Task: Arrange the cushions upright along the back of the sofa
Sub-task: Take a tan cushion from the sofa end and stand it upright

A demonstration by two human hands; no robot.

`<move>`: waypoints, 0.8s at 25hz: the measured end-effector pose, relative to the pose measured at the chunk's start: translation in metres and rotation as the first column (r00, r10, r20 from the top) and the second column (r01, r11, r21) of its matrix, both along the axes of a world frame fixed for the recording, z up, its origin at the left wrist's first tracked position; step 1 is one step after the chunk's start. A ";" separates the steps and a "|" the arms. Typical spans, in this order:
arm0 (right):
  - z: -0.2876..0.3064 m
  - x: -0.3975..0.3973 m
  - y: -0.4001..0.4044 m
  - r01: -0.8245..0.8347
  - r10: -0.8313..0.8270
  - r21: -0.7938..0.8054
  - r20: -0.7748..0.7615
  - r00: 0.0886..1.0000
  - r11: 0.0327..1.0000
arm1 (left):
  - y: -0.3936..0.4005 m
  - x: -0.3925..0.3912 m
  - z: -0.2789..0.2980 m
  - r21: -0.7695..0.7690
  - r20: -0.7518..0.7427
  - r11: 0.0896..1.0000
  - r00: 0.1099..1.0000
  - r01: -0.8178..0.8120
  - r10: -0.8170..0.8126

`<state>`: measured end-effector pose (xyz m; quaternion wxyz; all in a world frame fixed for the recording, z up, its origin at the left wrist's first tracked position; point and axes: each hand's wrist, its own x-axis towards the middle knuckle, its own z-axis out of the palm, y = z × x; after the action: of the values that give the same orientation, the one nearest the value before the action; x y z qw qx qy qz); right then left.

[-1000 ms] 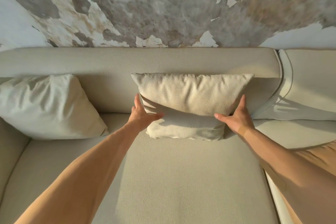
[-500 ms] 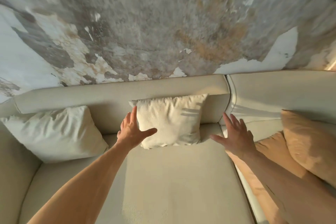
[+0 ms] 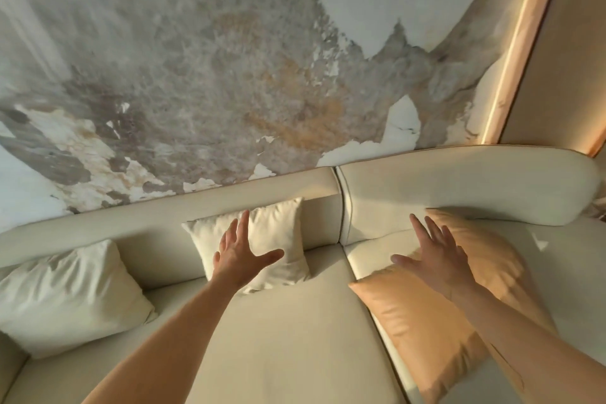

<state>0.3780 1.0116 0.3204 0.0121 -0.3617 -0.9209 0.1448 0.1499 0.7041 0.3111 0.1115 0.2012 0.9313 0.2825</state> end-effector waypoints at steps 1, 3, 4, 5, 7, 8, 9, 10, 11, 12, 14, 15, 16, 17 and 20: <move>0.005 0.019 0.016 0.018 -0.018 0.008 -0.005 1.000 1.000 | 0.017 0.014 0.003 0.006 -0.004 1.000 1.000 0.020 -0.020; 0.017 0.063 0.054 0.048 -0.048 0.020 -0.011 0.999 0.999 | 0.059 0.047 0.010 0.017 -0.014 0.998 0.998 0.063 -0.063; 0.021 0.086 0.074 0.065 -0.065 0.019 -0.012 0.998 0.998 | 0.081 0.064 0.012 0.031 -0.017 0.996 0.996 0.083 -0.083; 0.026 0.110 0.094 0.088 -0.088 0.018 -0.015 0.996 0.996 | 0.105 0.080 0.014 0.049 -0.024 0.993 0.994 0.106 -0.105; 0.034 0.160 0.131 0.145 -0.145 0.006 -0.021 0.989 0.989 | 0.153 0.113 0.017 0.068 -0.020 0.987 0.989 0.146 -0.145; 0.036 0.183 0.146 0.172 -0.172 -0.002 -0.026 0.985 0.985 | 0.174 0.127 0.018 0.068 -0.007 0.985 0.987 0.160 -0.160; 0.038 0.205 0.160 0.201 -0.201 -0.007 -0.029 0.979 0.980 | 0.195 0.140 0.018 0.062 0.006 0.983 0.985 0.172 -0.173; 0.040 0.226 0.173 0.229 -0.229 -0.007 -0.028 0.973 0.973 | 0.215 0.152 0.019 0.056 0.014 0.980 0.982 0.189 -0.190; 0.041 0.244 0.184 0.252 -0.252 -0.005 -0.023 0.967 0.968 | 0.233 0.161 0.019 0.050 0.021 0.977 0.978 0.207 -0.208; 0.043 0.265 0.195 0.275 -0.275 -0.011 -0.013 0.961 0.961 | 0.252 0.172 0.019 0.040 0.028 0.972 0.972 0.230 -0.231; 0.042 0.297 0.213 0.309 -0.309 -0.019 -0.008 0.951 0.951 | 0.283 0.189 0.016 0.024 0.036 0.962 0.961 0.273 -0.274; 0.041 0.311 0.221 0.322 -0.322 -0.023 -0.001 0.947 0.947 | 0.299 0.195 0.015 0.013 0.040 0.957 0.956 0.290 -0.290; 0.040 0.322 0.229 0.336 -0.336 -0.030 0.006 0.942 0.941 | 0.315 0.200 0.013 0.004 0.040 0.952 0.951 0.306 -0.306; 0.039 0.334 0.237 0.357 -0.357 -0.041 0.015 0.934 0.933 | 0.333 0.204 0.011 -0.004 0.036 0.945 0.944 0.328 -0.328; 0.030 0.358 0.260 0.404 -0.402 -0.061 0.037 0.915 0.913 | 0.381 0.216 0.003 -0.005 0.046 0.927 0.926 0.376 -0.375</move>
<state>0.7360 1.2713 0.3506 0.0184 -0.5455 -0.8213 0.1660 0.3655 1.0853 0.3136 0.1853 0.3688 0.8747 0.2541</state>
